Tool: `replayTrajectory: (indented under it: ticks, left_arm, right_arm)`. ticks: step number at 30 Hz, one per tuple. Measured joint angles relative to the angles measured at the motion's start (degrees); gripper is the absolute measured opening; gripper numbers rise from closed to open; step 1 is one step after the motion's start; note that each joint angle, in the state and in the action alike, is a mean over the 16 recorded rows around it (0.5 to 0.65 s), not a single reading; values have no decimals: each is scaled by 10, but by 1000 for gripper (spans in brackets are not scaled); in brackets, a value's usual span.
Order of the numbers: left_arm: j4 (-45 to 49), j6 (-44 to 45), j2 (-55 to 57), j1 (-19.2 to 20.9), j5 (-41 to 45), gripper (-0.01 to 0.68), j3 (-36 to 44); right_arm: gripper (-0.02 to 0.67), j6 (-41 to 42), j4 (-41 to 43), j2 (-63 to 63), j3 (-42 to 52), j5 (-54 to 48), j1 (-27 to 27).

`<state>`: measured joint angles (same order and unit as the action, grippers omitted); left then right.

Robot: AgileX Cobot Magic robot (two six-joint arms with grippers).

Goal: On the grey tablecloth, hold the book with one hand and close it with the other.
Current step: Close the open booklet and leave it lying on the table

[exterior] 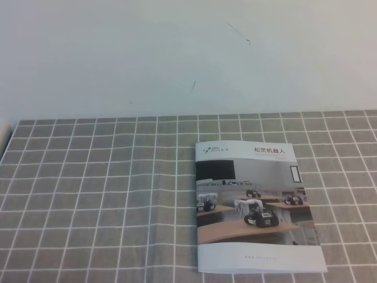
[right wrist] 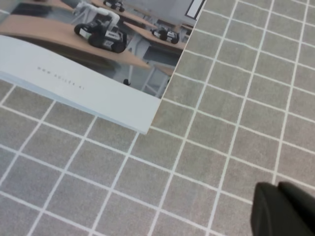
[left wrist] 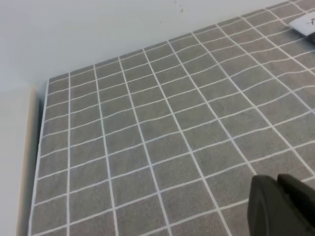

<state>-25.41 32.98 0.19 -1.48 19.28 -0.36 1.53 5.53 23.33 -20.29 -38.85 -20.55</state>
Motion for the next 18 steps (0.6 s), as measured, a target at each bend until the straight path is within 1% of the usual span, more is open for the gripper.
replayTrajectory:
  ticks: [4, 13, 18]
  left_arm:
    - [29, -47, -7, -1, 4, -3, 13]
    - [106, -184, -9, -2, 4, -3, 13]
    - [133, -232, -9, -10, 3, -3, 12]
  right_arm:
    - [-3, 0, 0, 0, 0, 0, 0]
    - [-3, 0, 0, 0, 0, 0, 0]
    - [-3, 0, 0, 0, 0, 0, 0]
